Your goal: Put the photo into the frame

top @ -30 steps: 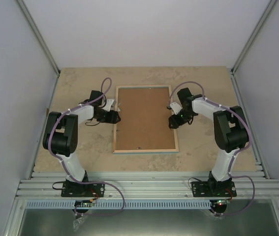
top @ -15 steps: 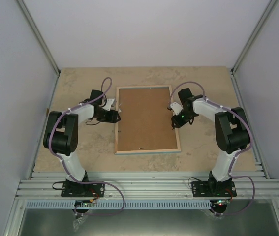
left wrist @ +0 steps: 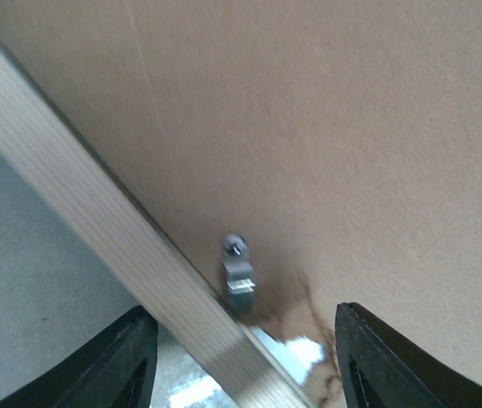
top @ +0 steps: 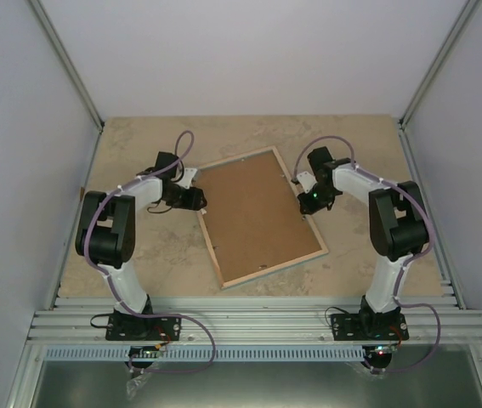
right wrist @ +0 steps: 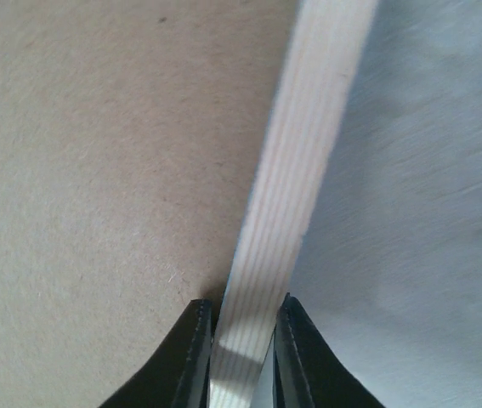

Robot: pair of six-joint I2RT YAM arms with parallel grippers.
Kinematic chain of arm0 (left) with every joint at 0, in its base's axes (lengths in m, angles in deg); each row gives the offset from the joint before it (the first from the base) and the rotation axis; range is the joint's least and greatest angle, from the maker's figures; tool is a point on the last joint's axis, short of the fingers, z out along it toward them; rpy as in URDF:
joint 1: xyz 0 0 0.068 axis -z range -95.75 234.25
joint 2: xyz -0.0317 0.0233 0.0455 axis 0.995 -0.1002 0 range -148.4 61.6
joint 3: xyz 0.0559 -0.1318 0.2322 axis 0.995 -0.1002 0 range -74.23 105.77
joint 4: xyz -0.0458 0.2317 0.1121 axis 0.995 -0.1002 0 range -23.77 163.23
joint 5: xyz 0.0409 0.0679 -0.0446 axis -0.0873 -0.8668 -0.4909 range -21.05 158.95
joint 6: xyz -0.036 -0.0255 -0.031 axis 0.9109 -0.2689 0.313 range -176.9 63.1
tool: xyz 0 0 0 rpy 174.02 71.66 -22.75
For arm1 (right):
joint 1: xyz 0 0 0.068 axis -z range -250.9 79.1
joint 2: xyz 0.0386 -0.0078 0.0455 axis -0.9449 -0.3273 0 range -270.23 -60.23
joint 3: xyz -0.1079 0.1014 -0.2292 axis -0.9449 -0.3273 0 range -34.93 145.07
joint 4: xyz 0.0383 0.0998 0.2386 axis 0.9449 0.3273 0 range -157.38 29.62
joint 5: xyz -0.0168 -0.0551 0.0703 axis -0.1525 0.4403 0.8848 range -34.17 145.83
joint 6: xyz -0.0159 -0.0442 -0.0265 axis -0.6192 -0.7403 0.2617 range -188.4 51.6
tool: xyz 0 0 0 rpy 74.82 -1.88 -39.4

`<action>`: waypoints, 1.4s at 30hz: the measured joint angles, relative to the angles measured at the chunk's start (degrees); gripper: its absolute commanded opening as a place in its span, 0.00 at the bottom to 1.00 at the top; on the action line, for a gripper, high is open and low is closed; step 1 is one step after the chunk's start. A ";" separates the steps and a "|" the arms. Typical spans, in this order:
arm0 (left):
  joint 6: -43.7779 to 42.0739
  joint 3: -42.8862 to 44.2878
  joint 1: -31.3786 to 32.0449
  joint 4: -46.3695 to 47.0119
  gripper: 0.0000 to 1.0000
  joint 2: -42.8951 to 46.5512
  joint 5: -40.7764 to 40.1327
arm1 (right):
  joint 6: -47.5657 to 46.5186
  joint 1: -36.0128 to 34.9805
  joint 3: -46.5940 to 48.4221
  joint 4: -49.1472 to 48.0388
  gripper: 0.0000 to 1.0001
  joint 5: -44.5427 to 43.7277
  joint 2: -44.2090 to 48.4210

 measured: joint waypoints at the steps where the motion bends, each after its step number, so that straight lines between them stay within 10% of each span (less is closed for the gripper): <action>1: -0.55 0.55 -0.02 -0.76 0.61 0.02 -0.39 | 1.73 0.26 0.96 -0.11 0.02 -0.28 -0.61; 9: -10.75 6.47 -0.24 -5.27 0.74 4.11 -1.18 | 5.62 2.47 9.05 -1.16 0.01 0.26 -6.64; 13: -17.44 10.45 -0.13 -7.48 0.99 7.32 1.42 | 6.95 3.08 10.69 -2.80 0.00 1.33 -8.02; 29: -34.62 -6.78 29.29 -2.05 0.88 12.96 3.39 | 7.21 4.11 18.58 -3.34 0.00 4.00 -13.79; 42: -40.33 -10.71 36.59 8.96 0.83 9.18 -2.36 | 7.26 4.28 19.30 -3.41 0.01 4.31 -14.34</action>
